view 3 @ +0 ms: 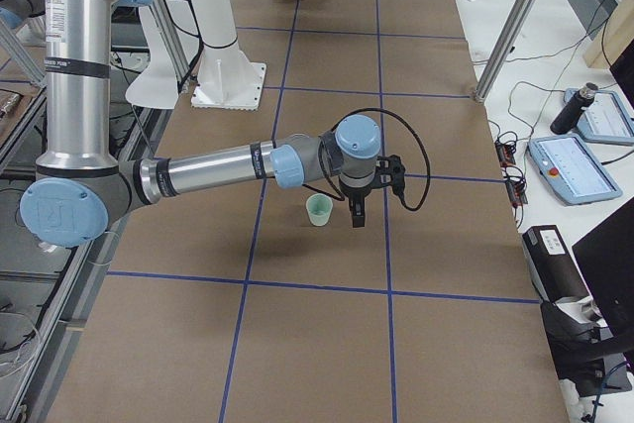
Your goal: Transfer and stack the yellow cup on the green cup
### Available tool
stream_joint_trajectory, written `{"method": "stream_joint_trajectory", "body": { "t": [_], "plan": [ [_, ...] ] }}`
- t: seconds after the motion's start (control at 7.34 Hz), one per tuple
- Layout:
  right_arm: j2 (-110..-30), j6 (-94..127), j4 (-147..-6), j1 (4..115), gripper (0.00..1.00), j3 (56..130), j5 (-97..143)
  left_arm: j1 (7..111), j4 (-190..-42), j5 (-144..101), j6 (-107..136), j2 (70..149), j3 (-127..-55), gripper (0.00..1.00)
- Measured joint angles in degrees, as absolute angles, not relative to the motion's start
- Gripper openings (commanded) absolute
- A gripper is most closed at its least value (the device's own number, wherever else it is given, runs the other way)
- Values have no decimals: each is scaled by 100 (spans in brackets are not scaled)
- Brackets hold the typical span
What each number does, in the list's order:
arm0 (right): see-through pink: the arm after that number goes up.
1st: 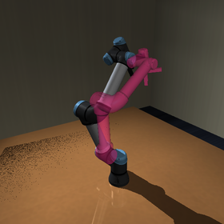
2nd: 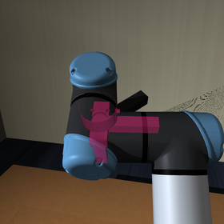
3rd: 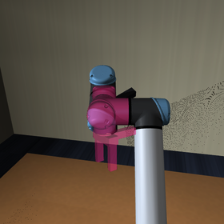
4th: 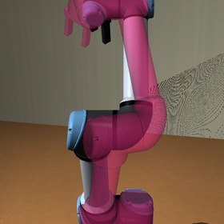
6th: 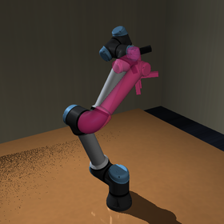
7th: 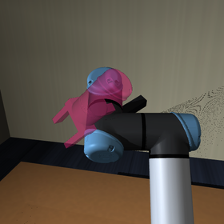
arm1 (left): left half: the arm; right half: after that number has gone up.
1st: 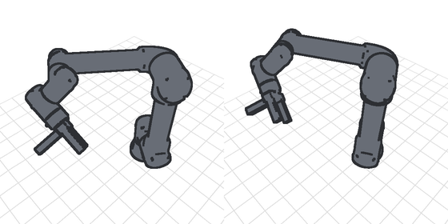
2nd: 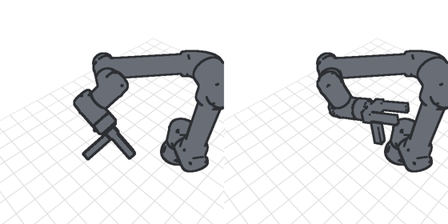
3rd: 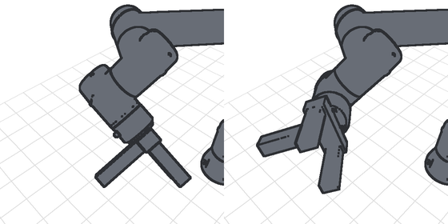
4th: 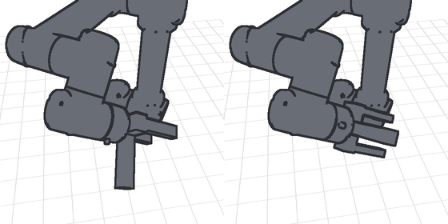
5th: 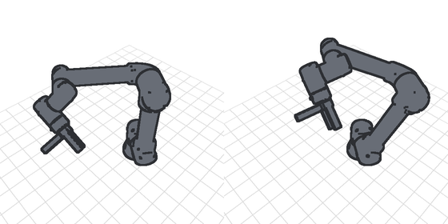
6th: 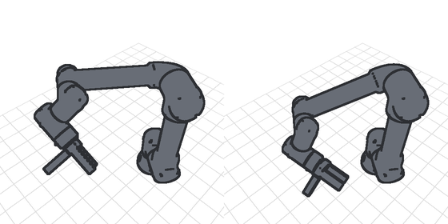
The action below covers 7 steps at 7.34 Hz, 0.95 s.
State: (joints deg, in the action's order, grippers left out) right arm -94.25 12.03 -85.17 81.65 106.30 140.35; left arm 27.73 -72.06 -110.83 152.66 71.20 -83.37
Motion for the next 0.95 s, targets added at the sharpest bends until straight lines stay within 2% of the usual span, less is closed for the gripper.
{"method": "stream_joint_trajectory", "body": {
  "t": [0.27, 0.68, 0.95],
  "plan": [
    [-9424, 1196, -8517, 8165, 100, 10613, 14029, 2705, -7135, -11075, 15014, 7055, -8369, 0],
    [-9435, 1210, -8509, 8173, 100, 10624, 14041, 2734, -7099, -10902, 14157, 6215, -8791, 0],
    [-9364, 1267, -8510, 8174, 100, 10661, 14052, 3042, -7572, -10001, 13708, 6050, -8940, 0]
  ]
}}
